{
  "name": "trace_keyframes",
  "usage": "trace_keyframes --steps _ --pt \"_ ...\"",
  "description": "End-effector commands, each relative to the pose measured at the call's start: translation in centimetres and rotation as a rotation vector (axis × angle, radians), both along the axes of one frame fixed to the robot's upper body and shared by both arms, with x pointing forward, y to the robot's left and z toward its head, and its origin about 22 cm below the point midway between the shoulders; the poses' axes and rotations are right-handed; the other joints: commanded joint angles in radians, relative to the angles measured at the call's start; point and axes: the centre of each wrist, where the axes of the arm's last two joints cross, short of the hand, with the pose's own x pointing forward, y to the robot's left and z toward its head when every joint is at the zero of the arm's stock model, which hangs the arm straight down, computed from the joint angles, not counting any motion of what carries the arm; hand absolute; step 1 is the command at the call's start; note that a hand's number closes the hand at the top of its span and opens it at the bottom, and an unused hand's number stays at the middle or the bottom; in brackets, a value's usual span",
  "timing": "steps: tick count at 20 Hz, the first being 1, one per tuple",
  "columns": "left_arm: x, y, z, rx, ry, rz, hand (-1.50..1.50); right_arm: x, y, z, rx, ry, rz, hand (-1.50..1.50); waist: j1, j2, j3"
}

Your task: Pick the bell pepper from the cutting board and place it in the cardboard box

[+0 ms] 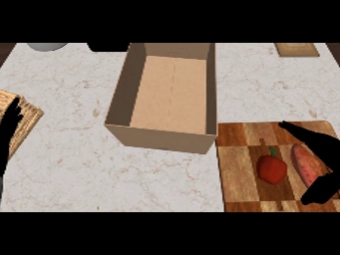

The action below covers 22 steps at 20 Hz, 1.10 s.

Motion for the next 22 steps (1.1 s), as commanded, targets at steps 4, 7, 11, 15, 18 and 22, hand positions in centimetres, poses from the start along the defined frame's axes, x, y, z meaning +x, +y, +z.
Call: trace_keyframes --steps 4,7,11,15,18,22 --pt "-0.3 -0.3 -1.9 -0.012 0.031 -0.009 0.00 0.8 2.5 -1.2 -0.016 0.028 0.007 -1.50 -0.005 0.001 -0.001" --pt "-0.8 0.0 -0.5 -0.002 0.007 0.014 0.00 -0.2 2.2 0.0 0.045 -0.016 0.020 -1.50 -0.006 -0.001 -0.001" --pt "-0.9 -0.1 -1.8 -0.015 0.014 0.013 0.00 -0.6 1.9 -0.4 0.069 -0.008 0.067 -1.50 -0.007 -0.001 -0.001" --pt "0.8 -1.8 -0.4 0.000 0.012 0.024 0.00 0.3 3.3 1.3 0.093 -0.040 0.096 -1.50 -0.007 0.000 -0.001" --pt "-0.8 1.1 -0.9 -0.009 0.024 0.003 0.00 -0.9 3.4 0.0 0.111 -0.022 0.101 -1.50 -0.005 0.000 -0.001" --pt "0.6 -1.2 -2.3 0.013 0.004 0.009 0.00 -0.4 5.8 0.4 -0.002 0.045 0.089 -1.50 -0.007 0.001 -0.001"
